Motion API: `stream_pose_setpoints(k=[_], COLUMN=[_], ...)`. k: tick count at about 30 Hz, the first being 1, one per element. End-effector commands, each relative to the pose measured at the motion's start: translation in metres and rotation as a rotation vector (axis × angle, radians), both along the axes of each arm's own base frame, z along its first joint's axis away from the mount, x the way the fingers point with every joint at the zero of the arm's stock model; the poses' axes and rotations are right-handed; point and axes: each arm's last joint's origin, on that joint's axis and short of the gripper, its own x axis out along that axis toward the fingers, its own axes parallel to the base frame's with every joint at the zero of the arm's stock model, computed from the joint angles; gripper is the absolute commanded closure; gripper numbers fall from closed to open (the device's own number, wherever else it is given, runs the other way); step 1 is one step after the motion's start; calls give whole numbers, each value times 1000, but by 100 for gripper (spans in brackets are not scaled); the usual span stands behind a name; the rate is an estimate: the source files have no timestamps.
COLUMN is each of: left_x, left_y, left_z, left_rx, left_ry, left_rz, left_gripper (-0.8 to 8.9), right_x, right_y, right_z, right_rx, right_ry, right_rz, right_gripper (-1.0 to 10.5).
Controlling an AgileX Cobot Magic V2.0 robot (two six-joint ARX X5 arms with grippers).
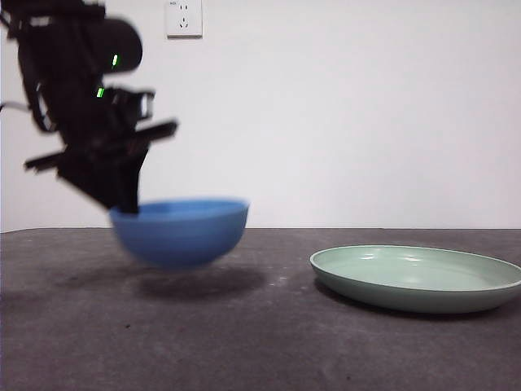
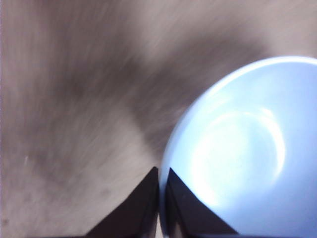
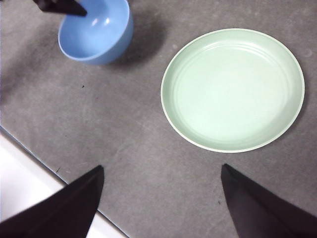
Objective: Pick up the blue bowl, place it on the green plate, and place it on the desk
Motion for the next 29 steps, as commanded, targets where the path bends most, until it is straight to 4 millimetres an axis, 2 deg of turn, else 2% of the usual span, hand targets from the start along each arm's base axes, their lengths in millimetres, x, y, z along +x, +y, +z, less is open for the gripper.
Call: stream_pose_setpoints(k=[1,5,9,12,17,21,24,29], left_x=[-1,-10,-8,0,20,32,38,40], left_y=[-18,-54,-87,-112,-160,-191,-206,-211], left_z=[30,59,65,56,25,2,-10,-27], left_rx=[-48,-104,-130,-119,-81,-59,-51,-27], left_ry=[-74,-155,-178,-151,-81,-49,-35,-7], left_rz=[-27,-116,-183,-221,-280,-317,-332,-341], left_gripper=[804,804,804,804,804,804,804,804], right_x=[1,1,1,1,1,1,1,1], right_y=[1,1,1,1,1,1,1,1], right_z=[5,5,5,5,5,5,5,5], right_rx=[3,5,17,19,25,26,26,24], right_ry=[-23,-20,-7,-6,0,1,1,0], right_rz=[7,4,-12,-14,-22,-24,-24,-26], right_gripper=[568,568,568,568,568,568,568,568])
